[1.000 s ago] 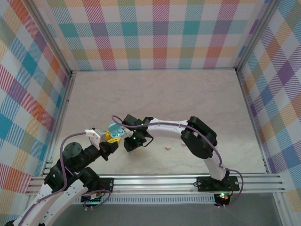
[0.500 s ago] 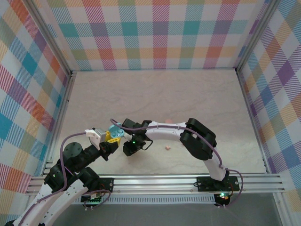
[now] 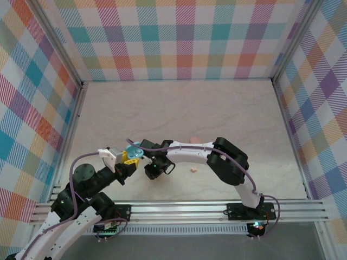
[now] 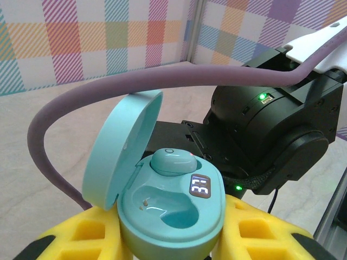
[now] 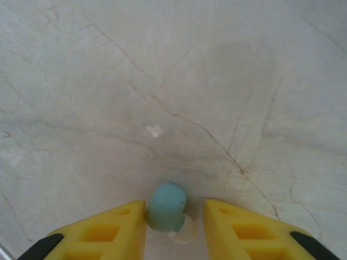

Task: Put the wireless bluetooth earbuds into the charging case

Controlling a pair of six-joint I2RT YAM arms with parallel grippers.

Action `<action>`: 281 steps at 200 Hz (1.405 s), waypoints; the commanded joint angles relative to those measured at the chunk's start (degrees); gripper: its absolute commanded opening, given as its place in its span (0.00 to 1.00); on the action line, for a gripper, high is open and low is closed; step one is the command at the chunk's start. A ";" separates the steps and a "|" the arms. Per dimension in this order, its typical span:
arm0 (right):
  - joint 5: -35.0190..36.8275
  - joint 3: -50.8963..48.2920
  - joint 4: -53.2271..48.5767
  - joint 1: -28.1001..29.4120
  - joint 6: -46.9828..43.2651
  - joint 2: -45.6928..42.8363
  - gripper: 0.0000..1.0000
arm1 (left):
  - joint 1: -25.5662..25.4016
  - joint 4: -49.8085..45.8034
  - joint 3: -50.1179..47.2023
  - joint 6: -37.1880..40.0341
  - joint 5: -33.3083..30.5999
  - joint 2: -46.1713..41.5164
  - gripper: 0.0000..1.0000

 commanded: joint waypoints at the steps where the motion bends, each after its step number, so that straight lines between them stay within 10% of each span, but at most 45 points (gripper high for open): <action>1: 4.38 1.00 -3.57 0.34 -0.12 1.19 0.33 | -0.50 1.46 1.75 -0.01 -0.68 -0.19 0.24; 228: 0.91 -10.98 0.24 -16.89 -0.83 -10.68 0.27 | -0.50 8.00 0.00 -0.48 1.90 6.25 0.25; 281: -0.88 -14.20 1.99 -16.89 -1.61 -16.76 0.54 | -0.50 9.40 0.12 -0.72 2.53 7.56 0.25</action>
